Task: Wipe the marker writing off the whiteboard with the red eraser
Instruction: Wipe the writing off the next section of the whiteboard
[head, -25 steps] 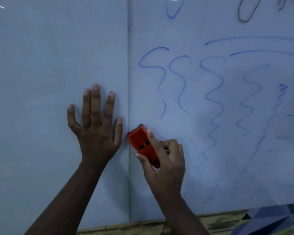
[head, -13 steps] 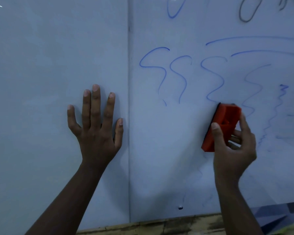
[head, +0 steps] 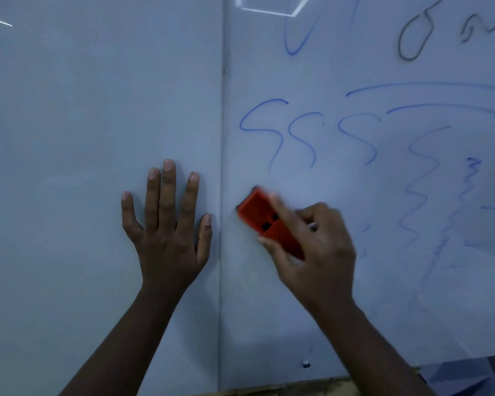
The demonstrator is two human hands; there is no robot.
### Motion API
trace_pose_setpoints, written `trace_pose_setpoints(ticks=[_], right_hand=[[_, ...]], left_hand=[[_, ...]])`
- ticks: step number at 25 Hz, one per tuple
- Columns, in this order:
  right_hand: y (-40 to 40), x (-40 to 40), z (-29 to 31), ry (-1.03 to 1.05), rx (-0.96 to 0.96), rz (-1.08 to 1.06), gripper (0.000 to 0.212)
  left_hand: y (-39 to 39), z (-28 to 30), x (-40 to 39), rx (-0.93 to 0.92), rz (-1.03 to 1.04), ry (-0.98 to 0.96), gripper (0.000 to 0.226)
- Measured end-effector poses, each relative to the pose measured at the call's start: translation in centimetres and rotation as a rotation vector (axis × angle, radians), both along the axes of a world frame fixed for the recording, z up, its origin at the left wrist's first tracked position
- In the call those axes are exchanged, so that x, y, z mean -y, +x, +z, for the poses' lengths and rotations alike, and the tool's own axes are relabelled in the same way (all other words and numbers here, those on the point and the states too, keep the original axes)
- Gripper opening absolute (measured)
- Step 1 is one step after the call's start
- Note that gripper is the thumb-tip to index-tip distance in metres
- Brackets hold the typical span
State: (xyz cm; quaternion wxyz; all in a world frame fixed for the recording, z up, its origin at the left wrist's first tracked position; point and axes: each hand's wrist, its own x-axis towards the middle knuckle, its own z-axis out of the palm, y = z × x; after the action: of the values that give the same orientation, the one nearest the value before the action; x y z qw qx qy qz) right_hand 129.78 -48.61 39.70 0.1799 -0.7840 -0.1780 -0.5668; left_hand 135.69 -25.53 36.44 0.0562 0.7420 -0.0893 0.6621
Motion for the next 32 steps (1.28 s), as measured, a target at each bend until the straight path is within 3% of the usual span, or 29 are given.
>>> trace_pose_setpoints(ticks=[4, 6, 8, 13, 18, 20, 24, 27, 32], right_hand=[[1.2, 4.5, 5.5, 0.402, 0.064, -0.05, 0.068], [1.4, 5.1, 6.4, 0.502, 0.062, -0.038, 0.069], [1.2, 3.8, 5.5, 0.418, 0.069, -0.053, 0.068], [0.6, -0.8, -0.1, -0.112, 0.026, 0.008, 0.062], [0.6, 0.2, 1.2, -0.237, 0.053, -0.01, 0.061], [0.7, 1.2, 2.8, -0.177, 0.076, -0.043, 0.063], [1.4, 6.6, 7.4, 0.173, 0.106, -0.139, 0.068], [2.0, 10.3, 10.4, 0.393, 0.125, -0.085, 0.069], [2.2, 5.8, 10.3, 0.377, 0.145, -0.063, 0.07]], left_hand=[[0.0, -0.1, 0.0, 0.006, 0.007, -0.004, 0.062], [0.0, 0.0, 0.1, 0.009, 0.005, -0.005, 0.062], [0.0, 0.0, 0.1, 0.012, -0.001, -0.003, 0.063], [0.2, -0.1, 0.0, 0.01, 0.005, 0.004, 0.065], [0.2, -0.1, 0.0, 0.008, 0.003, 0.006, 0.064], [0.1, 0.1, 0.0, 0.006, -0.001, 0.01, 0.063], [-1.0, 0.8, 0.1, 0.001, -0.04, -0.03, 0.06], [-1.8, 4.8, -0.1, 0.057, -0.07, -0.07, 0.06], [-1.4, 14.2, -0.3, 0.124, -0.081, -0.062, 0.06]])
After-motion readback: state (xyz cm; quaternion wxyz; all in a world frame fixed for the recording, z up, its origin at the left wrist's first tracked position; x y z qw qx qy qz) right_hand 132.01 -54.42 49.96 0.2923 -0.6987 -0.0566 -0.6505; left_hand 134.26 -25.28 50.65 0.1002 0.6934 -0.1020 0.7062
